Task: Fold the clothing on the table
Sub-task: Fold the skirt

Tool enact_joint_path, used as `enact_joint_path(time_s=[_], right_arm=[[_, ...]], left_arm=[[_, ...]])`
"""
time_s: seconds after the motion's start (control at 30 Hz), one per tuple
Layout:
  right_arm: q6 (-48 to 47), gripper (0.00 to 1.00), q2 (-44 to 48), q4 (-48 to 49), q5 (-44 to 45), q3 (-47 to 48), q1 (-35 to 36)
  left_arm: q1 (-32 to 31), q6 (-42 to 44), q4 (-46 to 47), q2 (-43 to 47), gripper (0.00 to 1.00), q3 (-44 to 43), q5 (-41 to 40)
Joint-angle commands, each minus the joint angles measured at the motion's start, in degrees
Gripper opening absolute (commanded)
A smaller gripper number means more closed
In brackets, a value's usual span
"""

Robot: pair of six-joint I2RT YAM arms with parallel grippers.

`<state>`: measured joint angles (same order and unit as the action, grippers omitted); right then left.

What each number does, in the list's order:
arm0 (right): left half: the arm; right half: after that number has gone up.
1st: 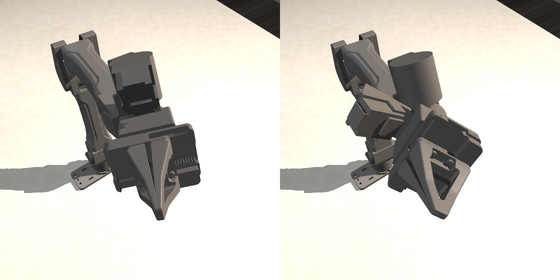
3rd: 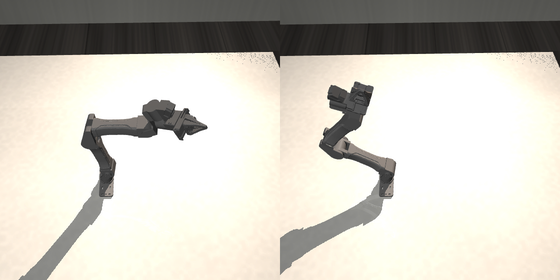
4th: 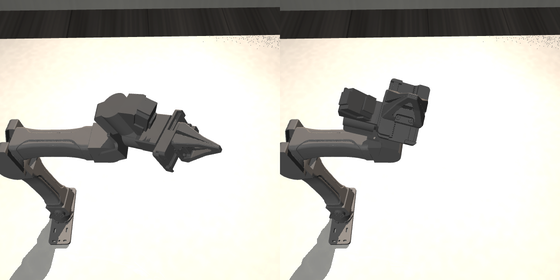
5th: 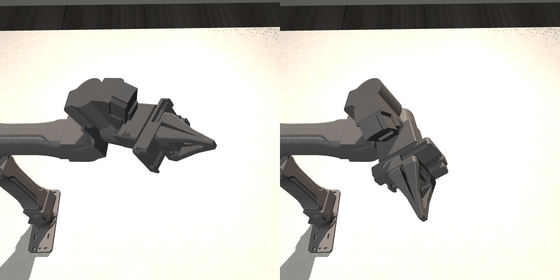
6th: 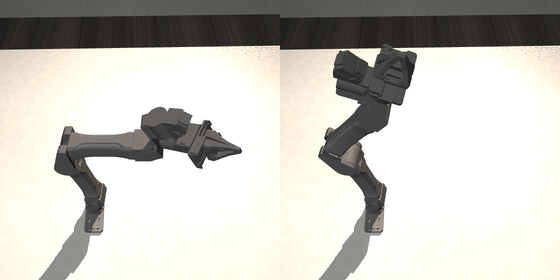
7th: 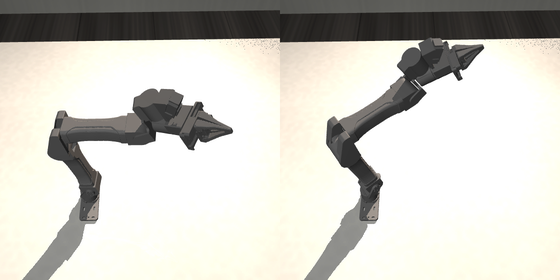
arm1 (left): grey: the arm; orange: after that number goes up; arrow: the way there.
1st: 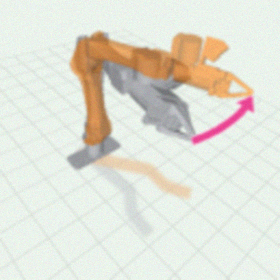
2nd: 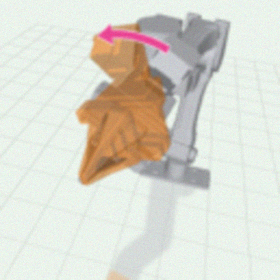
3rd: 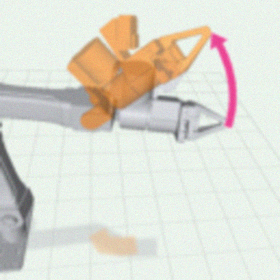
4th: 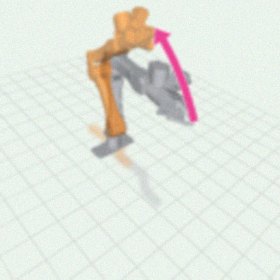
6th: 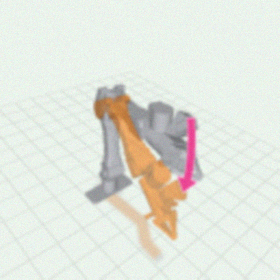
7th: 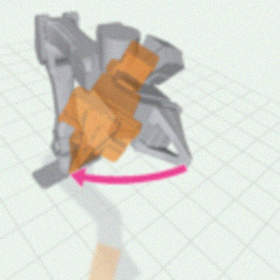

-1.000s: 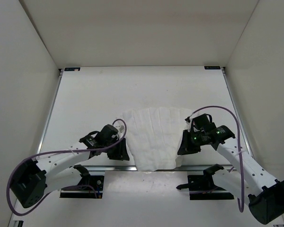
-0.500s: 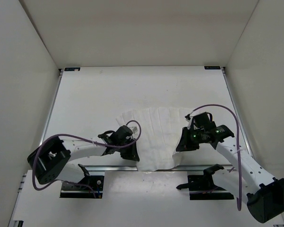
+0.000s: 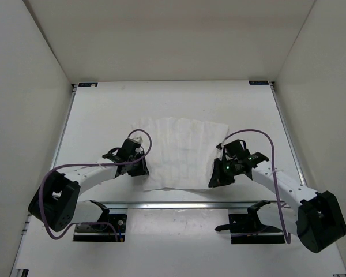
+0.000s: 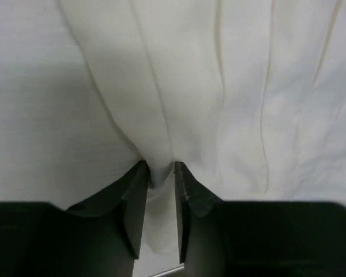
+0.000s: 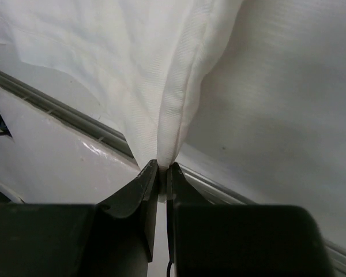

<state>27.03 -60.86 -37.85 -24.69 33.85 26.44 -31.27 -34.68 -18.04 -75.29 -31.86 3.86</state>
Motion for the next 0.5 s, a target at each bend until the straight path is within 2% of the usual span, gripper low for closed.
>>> enact_joint_path(time_s=[0.0, 0.03, 0.07, 0.17, 0.37, 0.47], right_arm=[[0.31, 0.0, -3.11, 8.21, 0.95, -0.1, 1.07], [0.31, 0.0, -3.12, 8.66, 1.04, -0.27, 1.16], [0.22, 0.0, -3.82, 9.36, 0.96, 0.25, 1.16], [0.05, 0.0, -5.14, 9.63, 1.57, 1.04, 1.34], [0.22, 0.0, -5.85, 10.25, 1.57, 1.05, 2.04], [0.31, 0.0, -6.46, 10.6, 1.31, 0.7, 1.95]], left_arm=[[0.42, 3.12, -2.35, 1.89, 0.41, 0.74, -3.77], [0.16, 2.78, -2.43, 2.42, 0.52, 1.0, -3.77], [-0.02, 2.51, -3.13, 3.03, 0.57, 1.18, -3.77], [-0.99, 1.37, -4.19, 5.93, 0.64, 2.58, -2.37], [-1.52, -0.13, -8.15, 12.26, 0.64, 5.57, -3.24], [-1.25, -1.0, -8.41, 14.55, 0.59, 6.98, -2.45]])
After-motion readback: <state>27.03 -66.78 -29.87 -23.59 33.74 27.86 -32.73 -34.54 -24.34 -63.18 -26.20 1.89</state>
